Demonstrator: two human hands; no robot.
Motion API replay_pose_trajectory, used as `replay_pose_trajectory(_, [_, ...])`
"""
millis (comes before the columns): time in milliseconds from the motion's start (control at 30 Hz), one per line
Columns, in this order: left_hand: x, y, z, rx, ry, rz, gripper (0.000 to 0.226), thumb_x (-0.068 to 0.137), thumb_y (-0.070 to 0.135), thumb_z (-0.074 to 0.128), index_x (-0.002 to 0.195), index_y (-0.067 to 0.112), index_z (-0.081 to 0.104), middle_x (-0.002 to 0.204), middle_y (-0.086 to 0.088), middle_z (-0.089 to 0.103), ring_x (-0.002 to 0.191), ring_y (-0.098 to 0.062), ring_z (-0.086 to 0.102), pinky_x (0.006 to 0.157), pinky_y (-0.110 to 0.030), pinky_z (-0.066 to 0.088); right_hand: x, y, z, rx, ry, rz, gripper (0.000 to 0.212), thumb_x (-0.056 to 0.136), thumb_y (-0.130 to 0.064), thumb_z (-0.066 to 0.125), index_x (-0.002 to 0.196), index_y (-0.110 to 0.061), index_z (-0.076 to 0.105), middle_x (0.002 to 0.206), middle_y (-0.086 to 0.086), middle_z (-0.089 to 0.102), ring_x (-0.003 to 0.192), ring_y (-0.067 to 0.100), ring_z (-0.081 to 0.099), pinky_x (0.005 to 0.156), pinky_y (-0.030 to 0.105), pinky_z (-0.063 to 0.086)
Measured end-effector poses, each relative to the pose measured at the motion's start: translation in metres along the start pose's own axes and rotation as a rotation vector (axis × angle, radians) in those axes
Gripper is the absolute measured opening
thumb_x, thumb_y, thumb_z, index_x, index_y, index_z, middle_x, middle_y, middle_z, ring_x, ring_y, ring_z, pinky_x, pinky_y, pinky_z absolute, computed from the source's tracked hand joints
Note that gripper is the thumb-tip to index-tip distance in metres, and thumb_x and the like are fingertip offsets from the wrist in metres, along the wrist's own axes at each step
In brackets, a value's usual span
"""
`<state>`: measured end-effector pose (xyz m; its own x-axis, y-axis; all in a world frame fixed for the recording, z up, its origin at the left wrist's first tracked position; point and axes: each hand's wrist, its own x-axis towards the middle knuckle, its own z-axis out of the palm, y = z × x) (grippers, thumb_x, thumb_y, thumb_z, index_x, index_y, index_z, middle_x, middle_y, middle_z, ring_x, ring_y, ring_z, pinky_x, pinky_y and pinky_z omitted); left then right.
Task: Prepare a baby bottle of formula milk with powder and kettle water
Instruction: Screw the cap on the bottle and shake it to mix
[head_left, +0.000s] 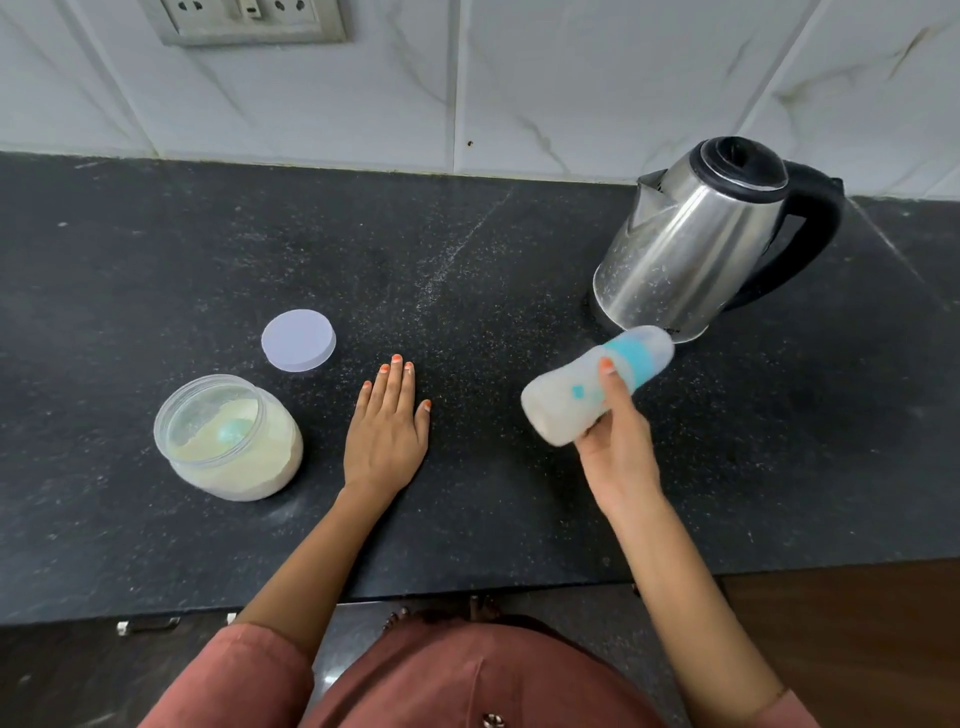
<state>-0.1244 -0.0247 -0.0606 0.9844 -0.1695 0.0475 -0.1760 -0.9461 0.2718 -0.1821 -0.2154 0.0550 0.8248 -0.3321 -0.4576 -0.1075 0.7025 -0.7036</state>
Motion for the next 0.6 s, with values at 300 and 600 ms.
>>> replay_pose_trajectory(300, [0.000,0.002,-0.003,-0.020,0.008,0.001,0.053,0.099,0.030,0.027,0.144,0.006,0.013,0.154,-0.010,0.011,0.143,-0.022,0.009,0.116,-0.035,0.005,-0.010,0.000,-0.003,-0.286,-0.206,-0.038,0.024,0.068,-0.020,0.064,0.091,-0.015,0.065,0.091,0.000,0.071,0.085,0.011,0.067,0.080,0.030,0.055])
replay_pose_trajectory(600, [0.000,0.002,-0.003,-0.009,0.003,-0.002,0.053,0.099,0.031,0.024,0.145,0.007,0.011,0.155,-0.008,0.008,0.144,-0.020,0.006,0.115,-0.034,0.002,-0.015,0.019,-0.007,-0.350,-0.323,0.050,0.059,0.038,-0.048,0.086,0.086,-0.015,0.072,0.096,0.011,0.070,0.090,0.020,0.066,0.080,0.034,0.055])
